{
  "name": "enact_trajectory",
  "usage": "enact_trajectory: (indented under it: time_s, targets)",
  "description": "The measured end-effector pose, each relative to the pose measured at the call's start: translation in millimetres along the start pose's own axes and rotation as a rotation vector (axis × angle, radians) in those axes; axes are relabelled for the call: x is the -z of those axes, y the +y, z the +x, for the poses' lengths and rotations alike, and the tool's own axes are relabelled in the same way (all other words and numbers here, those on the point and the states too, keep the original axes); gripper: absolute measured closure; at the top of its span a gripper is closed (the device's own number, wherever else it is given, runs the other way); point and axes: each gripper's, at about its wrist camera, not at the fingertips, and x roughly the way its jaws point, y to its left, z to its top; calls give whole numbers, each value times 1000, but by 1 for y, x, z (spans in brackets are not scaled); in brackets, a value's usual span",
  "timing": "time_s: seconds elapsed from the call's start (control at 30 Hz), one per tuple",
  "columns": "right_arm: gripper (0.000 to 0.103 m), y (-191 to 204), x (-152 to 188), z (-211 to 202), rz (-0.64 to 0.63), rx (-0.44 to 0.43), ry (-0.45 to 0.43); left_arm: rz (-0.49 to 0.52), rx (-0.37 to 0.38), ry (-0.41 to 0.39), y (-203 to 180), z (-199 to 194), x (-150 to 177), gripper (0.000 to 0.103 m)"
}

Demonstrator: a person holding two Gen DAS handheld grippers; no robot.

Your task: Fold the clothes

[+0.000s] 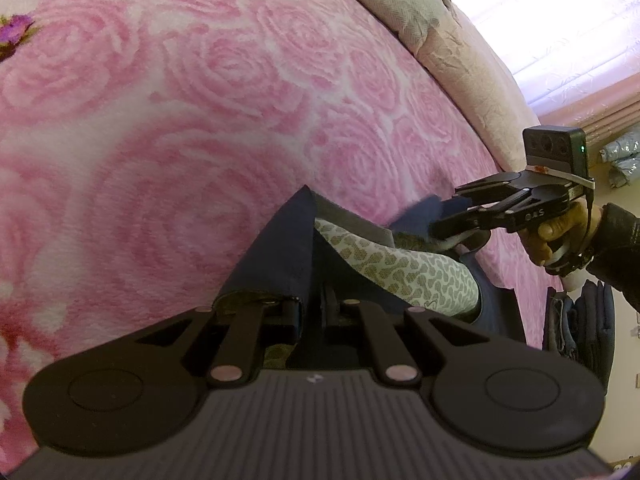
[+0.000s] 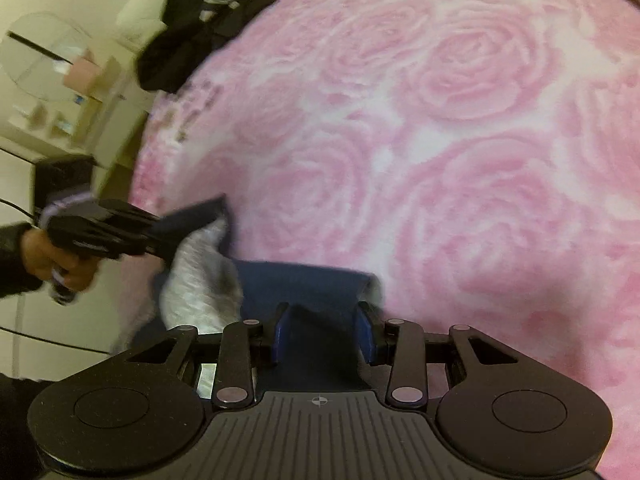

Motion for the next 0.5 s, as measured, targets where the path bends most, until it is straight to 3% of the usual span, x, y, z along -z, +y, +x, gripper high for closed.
enact_trajectory:
  time_s: [0.23,0.33,0.43,0.5]
  targets:
    - [65,-9,4,16,52,-176,61,7,12,-6,0,0,3,97]
    - [65,-14,6,20,102,-225,24,-16,24,-12,0,-1,4,93]
    - [66,-16,10,11,165,-295,-72,-53,54,-27,1,-4,4,84]
    - [84,-15,11,3,195,-311,-135,-64,56,-31,0,-5,4,83]
